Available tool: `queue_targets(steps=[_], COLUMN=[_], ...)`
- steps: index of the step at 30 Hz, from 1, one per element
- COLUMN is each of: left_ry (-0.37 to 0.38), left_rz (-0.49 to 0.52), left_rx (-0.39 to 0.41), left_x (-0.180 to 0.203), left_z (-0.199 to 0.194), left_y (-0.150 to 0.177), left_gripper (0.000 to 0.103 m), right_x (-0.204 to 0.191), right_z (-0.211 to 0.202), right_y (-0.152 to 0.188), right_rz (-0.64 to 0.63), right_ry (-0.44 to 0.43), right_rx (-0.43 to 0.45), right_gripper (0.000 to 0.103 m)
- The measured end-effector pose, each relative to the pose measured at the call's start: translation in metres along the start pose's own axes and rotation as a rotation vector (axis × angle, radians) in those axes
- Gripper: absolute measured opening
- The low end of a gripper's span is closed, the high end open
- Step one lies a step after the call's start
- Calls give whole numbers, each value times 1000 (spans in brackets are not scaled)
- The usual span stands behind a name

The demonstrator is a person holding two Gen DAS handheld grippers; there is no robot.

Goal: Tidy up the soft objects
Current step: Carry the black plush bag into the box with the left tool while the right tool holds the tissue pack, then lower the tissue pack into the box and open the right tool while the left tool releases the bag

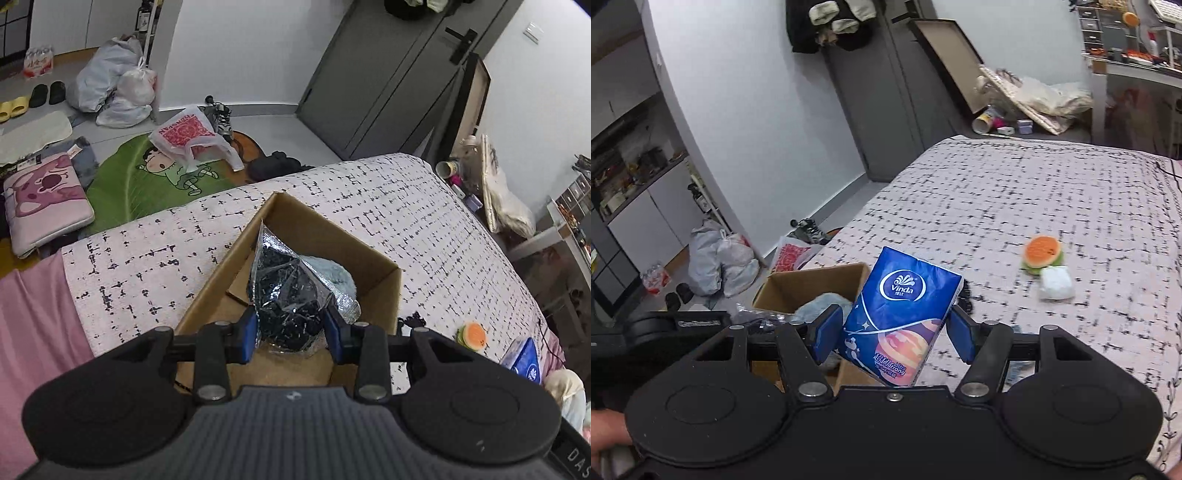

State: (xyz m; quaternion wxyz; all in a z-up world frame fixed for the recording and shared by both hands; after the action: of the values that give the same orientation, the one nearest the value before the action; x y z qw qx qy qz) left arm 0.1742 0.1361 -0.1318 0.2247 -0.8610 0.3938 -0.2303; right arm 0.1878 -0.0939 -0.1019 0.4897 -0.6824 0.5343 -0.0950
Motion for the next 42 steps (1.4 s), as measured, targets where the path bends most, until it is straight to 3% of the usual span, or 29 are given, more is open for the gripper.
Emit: queue_targets(steps=[6,21,23,30,37,42], left_ry=[12,39,35,31,4,6], left_rz=[-46,-101,-114,-97,-64,-5], left_rx=[-15,10,7,-6,-29,5], left_x=[-8,-20,-23,-21,-15,-2], left_z=[8,2,2,2,-3,-16], left_y=[-2,-4,-5,-3,1,-1], left_gripper=[37,51,53,73,78,85], right_x=[-23,-54,-52,-45,-20,2], right_z=[14,47,49,29,3,-11], right_y=[2,12,14,3,-13,-20], right_rz=[-21,4,39,41,24,28], right_ry=[-25,-82,-98,-110,-74,-53], right_rx=[-26,-111,-131,-144,-153,-152], right_gripper=[60,64,69,77,81,84])
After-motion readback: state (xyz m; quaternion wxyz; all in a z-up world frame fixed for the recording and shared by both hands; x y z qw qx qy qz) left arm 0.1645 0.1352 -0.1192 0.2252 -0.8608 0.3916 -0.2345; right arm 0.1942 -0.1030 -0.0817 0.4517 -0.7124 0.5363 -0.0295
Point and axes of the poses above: each gripper's, at about its wrist camera, not at the fingertips, and z roughly the way its jaws point, x to its right, y to its underside, the point moved 6 cm from there along z, roughly the way its jaws point, and after that the axes turned 11 degrees about -y, right-handed, at the moved point
